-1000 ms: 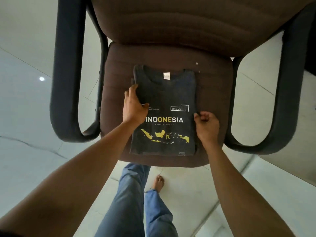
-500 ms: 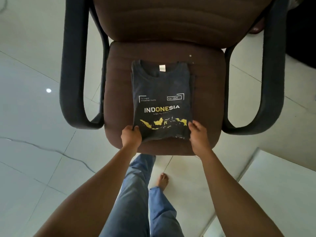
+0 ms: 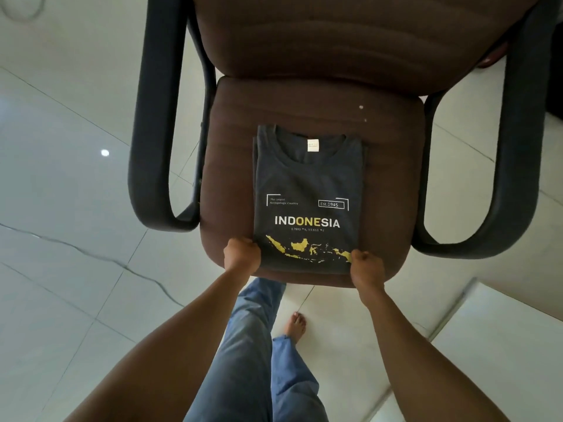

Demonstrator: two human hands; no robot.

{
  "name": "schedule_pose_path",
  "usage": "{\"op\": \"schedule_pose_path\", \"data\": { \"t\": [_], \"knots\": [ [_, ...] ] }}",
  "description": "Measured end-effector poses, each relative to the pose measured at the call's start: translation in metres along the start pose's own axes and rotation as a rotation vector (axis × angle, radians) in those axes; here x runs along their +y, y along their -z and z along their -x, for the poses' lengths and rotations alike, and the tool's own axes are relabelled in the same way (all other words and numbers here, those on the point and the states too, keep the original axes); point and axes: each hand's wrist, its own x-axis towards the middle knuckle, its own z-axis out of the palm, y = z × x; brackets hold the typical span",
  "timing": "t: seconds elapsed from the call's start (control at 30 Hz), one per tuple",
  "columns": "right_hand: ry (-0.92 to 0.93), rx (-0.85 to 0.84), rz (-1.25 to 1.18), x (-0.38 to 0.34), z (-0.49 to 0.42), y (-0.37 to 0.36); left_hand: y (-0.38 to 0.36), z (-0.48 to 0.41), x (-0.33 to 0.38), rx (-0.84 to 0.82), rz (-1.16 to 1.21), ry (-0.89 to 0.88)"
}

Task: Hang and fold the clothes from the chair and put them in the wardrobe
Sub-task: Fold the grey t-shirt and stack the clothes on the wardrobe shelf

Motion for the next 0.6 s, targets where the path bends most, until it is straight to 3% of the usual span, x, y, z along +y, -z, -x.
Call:
{"op": "schedule_pose_path", "data": {
  "t": [0.17,0.3,0.4,0.6],
  "knots": [
    [-0.05,0.038,0.155,-0.012,-0.001,-0.004,0.004,0.0,0.009,0.016,-0.124,-0.104],
    [0.157,0.147,-0.033,-0.04,-0.019,-0.001,0.007,-0.003,0.034,0.073,0.095,-0.339],
    [0.245,0.075,-0.152,-0.076,-0.035,0.008,0.009,-0.02,0.064,0.045,0.14,-0.461],
    [0.157,-0.128,-0.3,-0.095,-0.036,0.014,0.006,-0.039,0.082,-0.055,0.096,-0.409]
  ]
}}
